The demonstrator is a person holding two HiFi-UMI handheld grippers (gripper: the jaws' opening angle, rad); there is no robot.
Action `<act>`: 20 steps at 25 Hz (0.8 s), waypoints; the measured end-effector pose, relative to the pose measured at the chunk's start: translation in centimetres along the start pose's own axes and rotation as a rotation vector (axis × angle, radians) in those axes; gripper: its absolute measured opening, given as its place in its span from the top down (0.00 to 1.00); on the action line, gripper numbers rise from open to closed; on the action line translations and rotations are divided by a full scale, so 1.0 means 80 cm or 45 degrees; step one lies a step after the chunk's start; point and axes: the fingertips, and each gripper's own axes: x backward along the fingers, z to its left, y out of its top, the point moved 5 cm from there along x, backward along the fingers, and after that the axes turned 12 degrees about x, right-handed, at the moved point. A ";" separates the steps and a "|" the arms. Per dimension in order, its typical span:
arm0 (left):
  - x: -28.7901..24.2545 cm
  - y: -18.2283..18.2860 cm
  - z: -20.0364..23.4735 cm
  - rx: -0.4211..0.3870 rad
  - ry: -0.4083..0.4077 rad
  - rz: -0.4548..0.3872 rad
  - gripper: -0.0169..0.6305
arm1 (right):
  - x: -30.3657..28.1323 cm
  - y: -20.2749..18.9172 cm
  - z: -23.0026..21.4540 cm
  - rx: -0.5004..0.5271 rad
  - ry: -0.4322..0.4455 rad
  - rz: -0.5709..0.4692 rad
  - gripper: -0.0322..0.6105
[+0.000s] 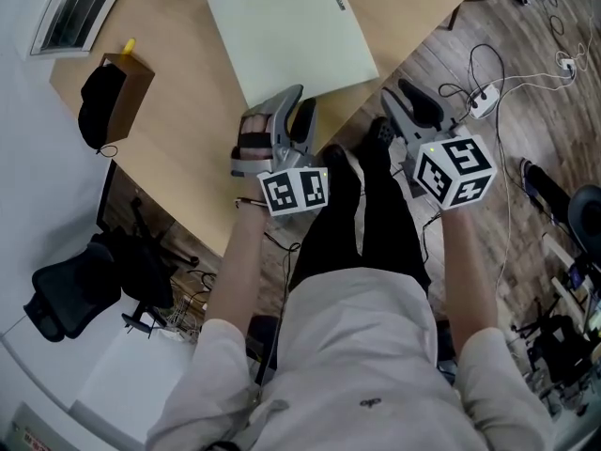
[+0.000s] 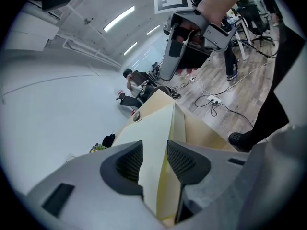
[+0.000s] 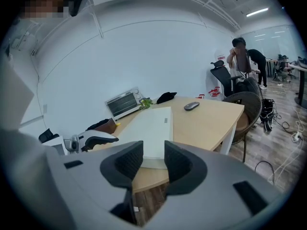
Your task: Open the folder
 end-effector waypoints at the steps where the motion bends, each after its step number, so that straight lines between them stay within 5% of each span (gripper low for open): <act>1: -0.002 0.000 0.000 -0.011 0.002 -0.005 0.75 | -0.001 -0.001 -0.002 -0.005 0.002 -0.001 0.74; 13: -0.005 0.008 -0.007 -0.145 0.084 -0.081 0.75 | -0.025 -0.014 -0.020 -0.036 0.023 0.040 0.74; 20: -0.006 0.004 -0.003 -0.036 0.087 -0.084 0.75 | -0.047 -0.028 -0.030 -0.087 0.018 0.078 0.75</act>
